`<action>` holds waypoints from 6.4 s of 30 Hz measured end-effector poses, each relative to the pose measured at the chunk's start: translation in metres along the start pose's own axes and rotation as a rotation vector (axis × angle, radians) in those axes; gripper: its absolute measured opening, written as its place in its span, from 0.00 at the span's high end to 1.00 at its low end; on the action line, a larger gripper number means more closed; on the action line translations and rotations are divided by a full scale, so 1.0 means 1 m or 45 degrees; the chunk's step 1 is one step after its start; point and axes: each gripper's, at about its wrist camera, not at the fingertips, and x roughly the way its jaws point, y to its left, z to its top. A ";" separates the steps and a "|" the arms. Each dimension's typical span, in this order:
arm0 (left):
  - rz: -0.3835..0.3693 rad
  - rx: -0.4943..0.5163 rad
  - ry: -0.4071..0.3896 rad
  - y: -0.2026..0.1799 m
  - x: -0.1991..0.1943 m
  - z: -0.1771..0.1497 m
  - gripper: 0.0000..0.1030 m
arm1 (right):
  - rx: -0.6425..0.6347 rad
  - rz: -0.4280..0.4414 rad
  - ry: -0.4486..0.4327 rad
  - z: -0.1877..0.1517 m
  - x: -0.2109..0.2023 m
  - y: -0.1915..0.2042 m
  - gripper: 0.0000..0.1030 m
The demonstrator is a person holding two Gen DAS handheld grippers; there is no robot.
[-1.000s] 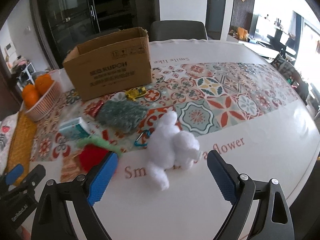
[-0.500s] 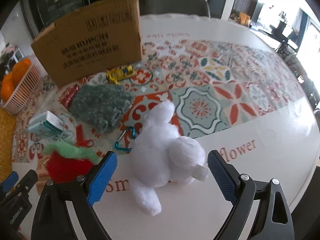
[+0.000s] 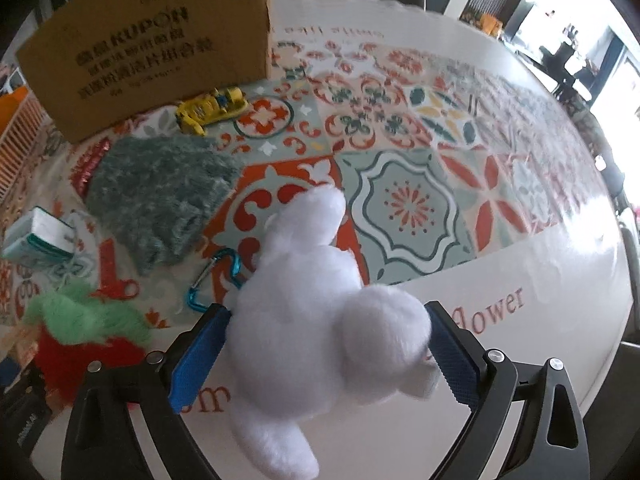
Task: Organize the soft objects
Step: 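Grasp the white plush bunny with the right tool while the left tool grasps the gold biscuit packet, then carry the bunny and biscuit packet into the cardboard box and open both tools, then grasp the grey-green knit glove with the right tool while the left tool grasps the tissue pack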
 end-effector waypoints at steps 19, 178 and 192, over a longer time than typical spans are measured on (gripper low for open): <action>-0.101 0.027 -0.063 0.005 -0.008 -0.024 0.62 | -0.054 0.108 -0.006 -0.019 -0.016 0.009 0.15; -0.118 0.163 0.089 -0.019 -0.024 0.108 0.07 | -0.355 0.424 0.194 0.118 0.002 0.061 0.08; -0.148 0.067 0.196 -0.008 0.017 0.112 0.21 | -0.409 0.410 0.294 0.112 0.036 0.082 0.11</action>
